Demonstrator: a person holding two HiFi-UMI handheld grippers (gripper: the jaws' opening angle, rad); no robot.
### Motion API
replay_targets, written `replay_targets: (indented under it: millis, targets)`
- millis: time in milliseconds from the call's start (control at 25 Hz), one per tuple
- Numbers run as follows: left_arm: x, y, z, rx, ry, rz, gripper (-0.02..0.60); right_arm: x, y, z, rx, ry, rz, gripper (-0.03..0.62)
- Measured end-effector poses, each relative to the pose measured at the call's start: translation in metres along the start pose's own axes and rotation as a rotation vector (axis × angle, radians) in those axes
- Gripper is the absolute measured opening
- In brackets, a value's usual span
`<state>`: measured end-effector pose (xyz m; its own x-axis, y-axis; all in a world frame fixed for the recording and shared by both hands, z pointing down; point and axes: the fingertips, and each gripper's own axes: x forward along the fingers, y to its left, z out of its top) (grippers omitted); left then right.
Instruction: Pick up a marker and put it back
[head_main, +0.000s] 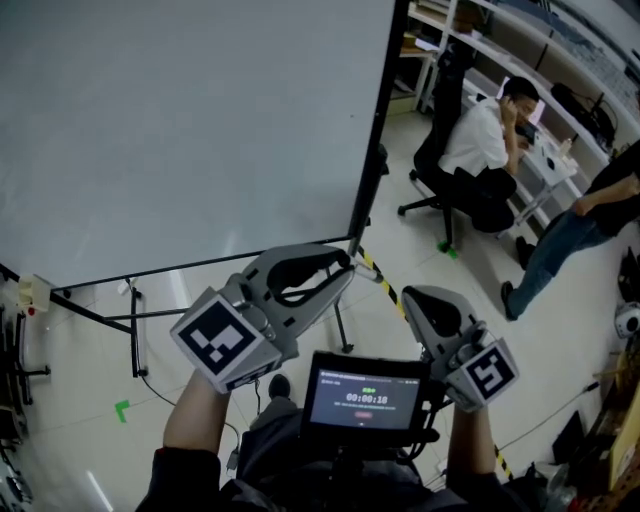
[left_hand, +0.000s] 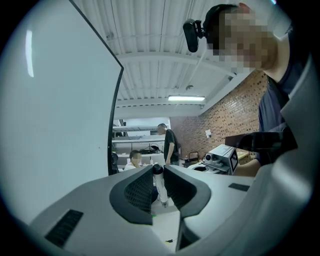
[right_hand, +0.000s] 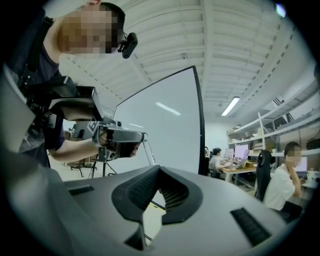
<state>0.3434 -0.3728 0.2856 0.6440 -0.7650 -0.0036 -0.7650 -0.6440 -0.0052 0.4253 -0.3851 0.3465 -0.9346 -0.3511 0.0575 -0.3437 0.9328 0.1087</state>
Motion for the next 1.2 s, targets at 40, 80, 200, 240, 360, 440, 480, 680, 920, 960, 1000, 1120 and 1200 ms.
replay_targets:
  millis: [40, 80, 200, 240, 360, 440, 480, 680, 920, 960, 1000, 1120, 1200]
  targets:
    - [-0.001, -0.002, 0.001, 0.001, -0.002, 0.012, 0.071, -0.002, 0.001, 0.001, -0.002, -0.006, 0.009, 0.011]
    - [-0.001, -0.003, 0.002, 0.004, -0.002, 0.023, 0.071, -0.004, 0.000, 0.001, -0.002, -0.012, 0.018, 0.011]
    - [0.000, -0.010, 0.001, 0.014, 0.010, 0.055, 0.071, -0.012, -0.001, -0.002, 0.009, -0.017, 0.042, 0.011]
    - [-0.002, -0.012, 0.000, 0.018, 0.015, 0.068, 0.071, -0.014, 0.000, -0.003, 0.012, -0.019, 0.052, 0.011]
    - [-0.008, -0.017, 0.002, 0.030, 0.024, 0.110, 0.071, -0.017, 0.004, -0.004, 0.016, -0.033, 0.087, 0.011]
    - [-0.007, -0.019, 0.005, 0.039, 0.018, 0.132, 0.071, -0.018, 0.002, -0.006, 0.021, -0.041, 0.110, 0.011]
    - [-0.007, -0.020, 0.006, 0.040, 0.014, 0.143, 0.071, -0.017, 0.001, -0.008, 0.024, -0.041, 0.121, 0.011]
    - [-0.019, -0.023, 0.009, 0.045, 0.041, 0.201, 0.071, -0.011, 0.004, -0.006, 0.039, -0.041, 0.169, 0.011]
    - [-0.024, -0.021, 0.017, 0.072, 0.040, 0.230, 0.071, -0.008, 0.000, 0.017, -0.008, -0.057, 0.178, 0.011]
    - [-0.026, -0.019, 0.019, 0.080, 0.039, 0.238, 0.071, -0.006, -0.001, 0.020, -0.017, -0.058, 0.182, 0.011]
    - [-0.028, -0.018, 0.021, 0.090, 0.039, 0.246, 0.071, -0.004, -0.001, 0.023, -0.024, -0.060, 0.187, 0.011]
    - [-0.054, -0.010, 0.025, 0.105, 0.024, 0.264, 0.071, 0.015, 0.015, 0.033, -0.051, -0.063, 0.204, 0.011]
    - [-0.089, 0.003, 0.028, 0.097, -0.003, 0.279, 0.071, 0.040, 0.039, 0.037, -0.075, -0.054, 0.214, 0.011]
